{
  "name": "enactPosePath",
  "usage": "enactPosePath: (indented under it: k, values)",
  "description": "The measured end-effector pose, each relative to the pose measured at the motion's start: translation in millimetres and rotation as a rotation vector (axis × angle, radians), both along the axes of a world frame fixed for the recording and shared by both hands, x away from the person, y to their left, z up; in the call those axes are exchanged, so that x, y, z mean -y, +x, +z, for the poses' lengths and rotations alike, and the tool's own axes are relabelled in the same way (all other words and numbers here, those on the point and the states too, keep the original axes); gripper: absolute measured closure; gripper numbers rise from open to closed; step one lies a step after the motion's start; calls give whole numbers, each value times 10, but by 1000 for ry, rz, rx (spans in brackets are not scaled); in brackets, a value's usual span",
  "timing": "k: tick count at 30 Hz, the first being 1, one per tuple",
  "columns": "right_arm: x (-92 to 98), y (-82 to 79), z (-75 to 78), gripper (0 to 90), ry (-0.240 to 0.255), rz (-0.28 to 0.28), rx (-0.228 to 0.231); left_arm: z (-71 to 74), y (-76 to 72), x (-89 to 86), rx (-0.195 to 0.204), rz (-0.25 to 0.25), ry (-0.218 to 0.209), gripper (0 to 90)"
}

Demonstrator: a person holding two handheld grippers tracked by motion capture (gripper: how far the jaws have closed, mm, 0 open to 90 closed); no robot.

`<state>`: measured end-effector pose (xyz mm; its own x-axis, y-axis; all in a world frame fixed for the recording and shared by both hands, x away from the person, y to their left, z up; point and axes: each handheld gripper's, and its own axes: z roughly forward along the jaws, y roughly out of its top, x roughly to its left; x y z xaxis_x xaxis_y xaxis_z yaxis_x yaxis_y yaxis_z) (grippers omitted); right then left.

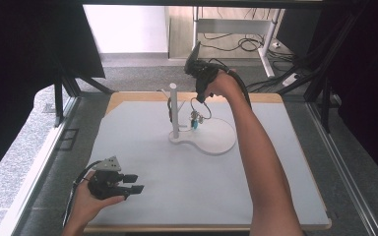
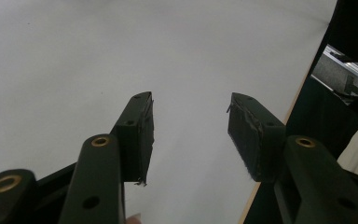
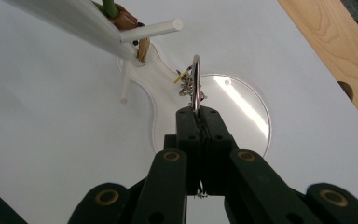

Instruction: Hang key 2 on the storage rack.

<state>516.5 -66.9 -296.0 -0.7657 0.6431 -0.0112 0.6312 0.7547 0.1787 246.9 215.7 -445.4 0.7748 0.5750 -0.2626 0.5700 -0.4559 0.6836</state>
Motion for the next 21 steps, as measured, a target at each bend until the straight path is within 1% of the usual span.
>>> enactPosePath:
  k: [10,14,16,21]
  values:
    - [-104,44,11,883,3,2,11,4,-14,-19,2,3,-6,506]
    - [-141,69,-15,882,8,2,11,4,-16,-31,2,7,-12,506]
    - [-158,74,-30,882,0,2,8,3,-15,-34,1,8,-10,506]
    - [-187,80,-42,882,2,5,22,3,-18,-22,-2,1,-18,506]
